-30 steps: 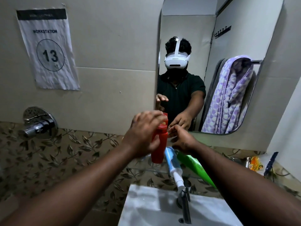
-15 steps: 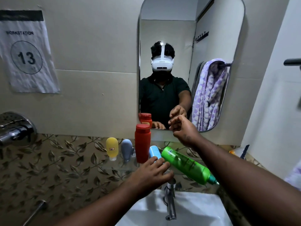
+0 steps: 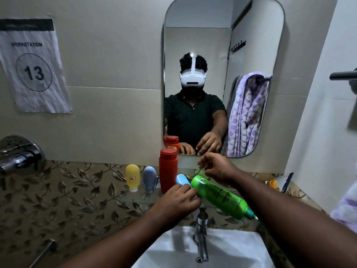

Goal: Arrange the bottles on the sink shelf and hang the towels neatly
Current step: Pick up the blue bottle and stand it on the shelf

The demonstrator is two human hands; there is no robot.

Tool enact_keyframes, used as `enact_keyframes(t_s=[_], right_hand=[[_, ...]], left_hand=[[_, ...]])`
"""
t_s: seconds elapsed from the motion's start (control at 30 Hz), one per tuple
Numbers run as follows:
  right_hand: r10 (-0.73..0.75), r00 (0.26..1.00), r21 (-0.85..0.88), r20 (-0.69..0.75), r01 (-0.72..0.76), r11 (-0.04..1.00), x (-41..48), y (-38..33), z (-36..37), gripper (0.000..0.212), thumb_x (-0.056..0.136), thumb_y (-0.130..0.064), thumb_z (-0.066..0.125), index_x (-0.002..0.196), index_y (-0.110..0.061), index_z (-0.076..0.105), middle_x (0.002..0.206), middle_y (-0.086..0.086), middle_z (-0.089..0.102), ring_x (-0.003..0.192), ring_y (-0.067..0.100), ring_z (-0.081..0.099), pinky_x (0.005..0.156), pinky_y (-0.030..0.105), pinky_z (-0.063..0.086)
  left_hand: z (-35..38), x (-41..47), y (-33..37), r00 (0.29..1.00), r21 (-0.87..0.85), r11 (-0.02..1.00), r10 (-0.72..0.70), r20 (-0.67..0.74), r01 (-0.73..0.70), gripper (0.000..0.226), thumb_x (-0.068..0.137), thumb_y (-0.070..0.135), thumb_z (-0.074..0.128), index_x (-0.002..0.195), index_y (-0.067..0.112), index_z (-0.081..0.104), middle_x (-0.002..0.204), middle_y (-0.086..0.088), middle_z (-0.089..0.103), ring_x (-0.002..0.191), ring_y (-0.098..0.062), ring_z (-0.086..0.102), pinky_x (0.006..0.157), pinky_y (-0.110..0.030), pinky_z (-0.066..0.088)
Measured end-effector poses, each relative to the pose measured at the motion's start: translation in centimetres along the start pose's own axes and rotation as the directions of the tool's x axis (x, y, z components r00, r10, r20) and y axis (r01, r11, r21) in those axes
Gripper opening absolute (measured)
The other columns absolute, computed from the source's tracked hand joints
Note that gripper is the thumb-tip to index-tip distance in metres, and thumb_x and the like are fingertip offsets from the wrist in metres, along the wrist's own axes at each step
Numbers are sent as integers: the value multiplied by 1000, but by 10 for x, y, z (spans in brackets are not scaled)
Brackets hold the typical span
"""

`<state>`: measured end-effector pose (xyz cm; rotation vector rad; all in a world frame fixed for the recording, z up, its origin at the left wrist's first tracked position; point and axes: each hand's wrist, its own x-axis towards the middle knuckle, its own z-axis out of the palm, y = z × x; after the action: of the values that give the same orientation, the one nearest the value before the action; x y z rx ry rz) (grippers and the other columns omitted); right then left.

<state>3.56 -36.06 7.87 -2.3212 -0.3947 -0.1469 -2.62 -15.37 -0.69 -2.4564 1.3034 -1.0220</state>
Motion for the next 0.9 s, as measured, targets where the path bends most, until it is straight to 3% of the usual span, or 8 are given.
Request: enact_keyframes(t_s=[0.13, 0.27, 0.43, 0.57, 0.67, 0.8, 0.9], right_hand=[[-18, 996, -4, 90, 19, 1000, -2, 1, 4, 48, 75, 23, 54, 104, -13, 68, 109, 10, 74, 100, 24, 69, 81, 34, 57], [-5, 979, 14, 203, 2, 1000, -2, 5, 8, 58, 74, 28, 55, 110, -16, 65, 112, 6, 69, 91, 19, 62, 65, 21, 49], [-29, 949, 17, 315, 25, 1000, -3, 9, 13, 69, 74, 26, 65, 128, -16, 59, 124, 1, 65, 105, 21, 64, 79, 30, 57], [-40, 965, 94, 260, 16, 995, -7, 9, 22, 72, 71, 19, 75, 130, -18, 57, 122, -1, 67, 96, 11, 64, 80, 22, 54], [-56, 985, 137, 161, 33, 990, -7, 9, 28, 71, 67, 9, 86, 127, -19, 59, 126, 0, 68, 111, 15, 65, 96, 29, 54], [-52, 996, 154, 68, 41, 987, -7, 4, 35, 68, 69, -1, 89, 129, -19, 62, 121, -4, 71, 114, 15, 66, 102, 33, 52], [-57, 997, 202, 41, 48, 978, -7, 2, 38, 57, 69, -5, 90, 113, -33, 65, 112, -7, 75, 109, 16, 70, 97, 38, 56]], left_hand=[[-6, 9, -4, 998, 2, 999, -45, -40, 45, 25, 92, 12, 47, 108, 17, 66, 105, -6, 68, 91, -25, 64, 70, -38, 53], [-15, 16, -9, 991, -61, 992, -113, -74, 109, 23, 92, 14, 49, 104, 16, 68, 101, -5, 70, 88, -25, 65, 68, -38, 53], [-25, 20, -13, 968, -220, 948, -246, -51, 229, 33, 86, 10, 65, 117, 20, 61, 113, -1, 68, 97, -23, 59, 73, -36, 50], [-28, 27, -21, 924, -332, 875, -382, -31, 351, 32, 91, 11, 63, 123, 16, 62, 111, -4, 69, 99, -26, 59, 81, -39, 50], [-33, 33, -26, 911, -385, 848, -411, -40, 365, 35, 93, 10, 63, 128, 14, 60, 112, -5, 68, 101, -24, 58, 84, -37, 50], [-42, 43, -34, 889, -427, 802, -458, 11, 419, 16, 94, 11, 61, 109, 14, 62, 106, -5, 66, 99, -27, 60, 81, -37, 46], [-54, 57, -41, 851, -478, 723, -513, 111, 498, 27, 100, 10, 58, 127, 9, 61, 123, -11, 66, 115, -28, 61, 93, -32, 43]])
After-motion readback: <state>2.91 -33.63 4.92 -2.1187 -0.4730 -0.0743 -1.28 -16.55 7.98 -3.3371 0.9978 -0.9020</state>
